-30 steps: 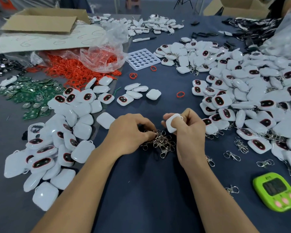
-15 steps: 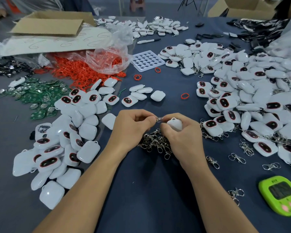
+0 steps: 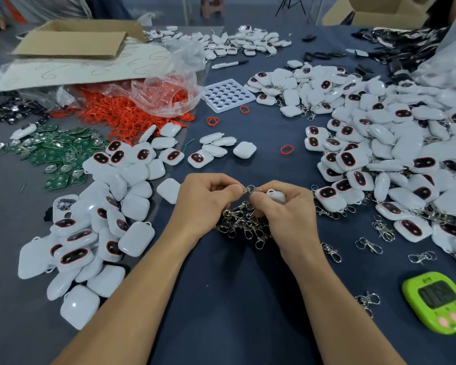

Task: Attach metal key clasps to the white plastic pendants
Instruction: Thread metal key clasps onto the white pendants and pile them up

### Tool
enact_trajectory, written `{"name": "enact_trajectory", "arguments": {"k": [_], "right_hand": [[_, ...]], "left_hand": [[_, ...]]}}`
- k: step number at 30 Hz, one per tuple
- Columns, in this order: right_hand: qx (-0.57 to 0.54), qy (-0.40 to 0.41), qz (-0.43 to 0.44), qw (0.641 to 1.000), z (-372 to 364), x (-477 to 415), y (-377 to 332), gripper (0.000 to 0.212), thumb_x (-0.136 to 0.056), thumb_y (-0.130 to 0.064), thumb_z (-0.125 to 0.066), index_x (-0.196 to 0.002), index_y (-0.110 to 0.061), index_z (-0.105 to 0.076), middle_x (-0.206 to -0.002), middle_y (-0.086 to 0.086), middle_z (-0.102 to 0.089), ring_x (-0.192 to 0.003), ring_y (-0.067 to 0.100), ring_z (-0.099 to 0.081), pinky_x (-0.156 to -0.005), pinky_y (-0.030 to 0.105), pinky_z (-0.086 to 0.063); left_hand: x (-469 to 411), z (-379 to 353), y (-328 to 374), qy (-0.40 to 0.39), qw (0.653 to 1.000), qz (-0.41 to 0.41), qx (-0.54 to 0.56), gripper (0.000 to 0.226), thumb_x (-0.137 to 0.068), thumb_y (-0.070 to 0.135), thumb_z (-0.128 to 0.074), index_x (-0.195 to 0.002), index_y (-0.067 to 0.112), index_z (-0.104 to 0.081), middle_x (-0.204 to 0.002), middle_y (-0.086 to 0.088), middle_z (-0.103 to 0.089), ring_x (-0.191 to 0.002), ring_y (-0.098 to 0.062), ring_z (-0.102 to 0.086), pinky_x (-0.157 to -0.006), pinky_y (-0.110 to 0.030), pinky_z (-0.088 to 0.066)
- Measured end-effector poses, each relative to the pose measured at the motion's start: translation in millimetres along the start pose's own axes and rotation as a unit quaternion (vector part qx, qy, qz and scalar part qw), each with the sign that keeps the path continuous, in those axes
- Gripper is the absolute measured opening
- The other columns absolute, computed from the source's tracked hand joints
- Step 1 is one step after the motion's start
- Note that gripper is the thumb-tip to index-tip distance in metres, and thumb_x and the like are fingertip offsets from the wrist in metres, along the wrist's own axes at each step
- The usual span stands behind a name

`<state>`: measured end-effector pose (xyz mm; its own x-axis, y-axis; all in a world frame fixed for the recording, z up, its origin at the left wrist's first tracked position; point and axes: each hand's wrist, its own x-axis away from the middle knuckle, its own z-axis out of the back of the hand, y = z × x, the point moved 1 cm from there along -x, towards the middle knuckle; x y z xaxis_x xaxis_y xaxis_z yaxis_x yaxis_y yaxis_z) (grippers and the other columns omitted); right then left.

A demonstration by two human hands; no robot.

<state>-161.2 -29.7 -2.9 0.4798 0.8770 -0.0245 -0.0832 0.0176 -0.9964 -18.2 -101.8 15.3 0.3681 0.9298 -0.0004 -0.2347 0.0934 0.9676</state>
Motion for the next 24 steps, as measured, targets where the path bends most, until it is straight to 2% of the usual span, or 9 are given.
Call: {"name": "enact_trajectory", "arguments": {"k": [3,5,7,10,12,16,19,21,24], "right_hand": [[0.004,0.018,0.004,1.000,0,0,1,0.007,-0.078,-0.018,-0.074,-0.072,-0.020,-0.076,-0.067,0.014,-0.066,-0.058,0.015,-0.055,-0.058,0.037,-0.048],[0.021,0.026,0.007,0.999,-1,0,1,0.008,-0.080,-0.020,-0.074,-0.073,-0.023,-0.076,-0.065,0.007,-0.067,-0.058,0.014,-0.057,-0.059,0.038,-0.051],[0.053,0.019,0.011,0.998,-2,1,2,0.010,-0.081,-0.024,-0.071,-0.072,-0.023,-0.073,-0.060,-0.002,-0.065,-0.056,0.010,-0.055,-0.055,0.034,-0.049],[0.087,0.020,0.027,0.996,-3,3,3,0.012,-0.081,-0.021,-0.067,-0.070,-0.022,-0.069,-0.054,-0.007,-0.055,-0.052,0.006,-0.046,-0.050,0.025,-0.041],[0.095,0.024,0.031,0.995,-2,4,2,0.012,-0.080,-0.020,-0.066,-0.072,-0.025,-0.073,-0.057,-0.006,-0.062,-0.053,0.004,-0.051,-0.050,0.021,-0.043],[0.108,0.035,0.033,0.993,-2,4,0,0.010,-0.077,-0.024,-0.068,-0.073,-0.030,-0.075,-0.064,-0.010,-0.070,-0.058,0.003,-0.061,-0.055,0.016,-0.047],[0.102,0.056,0.037,0.992,-3,4,0,0.014,-0.078,-0.019,-0.074,-0.075,-0.032,-0.076,-0.071,-0.013,-0.074,-0.064,0.003,-0.067,-0.059,0.015,-0.051],[0.101,0.063,0.044,0.992,-2,4,0,0.017,-0.078,-0.016,-0.076,-0.074,-0.033,-0.075,-0.071,-0.014,-0.073,-0.065,0.002,-0.067,-0.059,0.013,-0.051],[0.112,0.060,0.050,0.991,-3,6,-1,0.018,-0.079,-0.017,-0.076,-0.074,-0.033,-0.074,-0.067,-0.014,-0.071,-0.061,0.001,-0.065,-0.056,0.011,-0.047]], "left_hand": [[3,-4,-1,0.030,0.996,-0.003,-0.088,0.013,-0.075,0.034,-0.066,-0.074,0.037,-0.078,-0.059,0.013,-0.066,-0.054,-0.004,-0.056,-0.058,-0.026,-0.045],[8,-9,2,0.043,0.989,-0.042,-0.138,0.020,-0.075,0.037,-0.065,-0.088,0.044,-0.079,-0.081,0.022,-0.071,-0.071,-0.003,-0.063,-0.068,-0.021,-0.048],[10,-12,4,0.045,0.984,-0.097,-0.143,0.023,-0.082,0.030,-0.070,-0.099,0.043,-0.078,-0.095,0.026,-0.070,-0.078,-0.006,-0.062,-0.070,-0.013,-0.046],[10,-10,5,0.030,0.984,-0.124,-0.124,0.027,-0.087,0.014,-0.075,-0.091,0.040,-0.080,-0.092,0.024,-0.073,-0.083,-0.005,-0.067,-0.072,-0.014,-0.050],[9,-8,5,0.027,0.984,-0.122,-0.124,0.029,-0.085,0.013,-0.077,-0.084,0.042,-0.079,-0.088,0.025,-0.073,-0.081,-0.004,-0.068,-0.070,-0.013,-0.049],[10,-7,6,0.047,0.979,-0.127,-0.149,0.027,-0.081,0.016,-0.080,-0.078,0.042,-0.076,-0.084,0.024,-0.071,-0.082,-0.004,-0.067,-0.071,-0.012,-0.049],[11,-9,5,0.067,0.973,-0.131,-0.177,0.014,-0.079,0.025,-0.077,-0.078,0.039,-0.076,-0.083,0.023,-0.069,-0.078,-0.004,-0.064,-0.071,-0.022,-0.053],[12,-10,5,0.069,0.964,-0.143,-0.212,0.007,-0.078,0.031,-0.071,-0.079,0.038,-0.073,-0.083,0.022,-0.066,-0.077,-0.004,-0.062,-0.071,-0.028,-0.054],[12,-11,4,0.067,0.956,-0.165,-0.235,0.007,-0.080,0.031,-0.069,-0.081,0.038,-0.071,-0.085,0.023,-0.064,-0.080,-0.003,-0.061,-0.072,-0.025,-0.051]]}}
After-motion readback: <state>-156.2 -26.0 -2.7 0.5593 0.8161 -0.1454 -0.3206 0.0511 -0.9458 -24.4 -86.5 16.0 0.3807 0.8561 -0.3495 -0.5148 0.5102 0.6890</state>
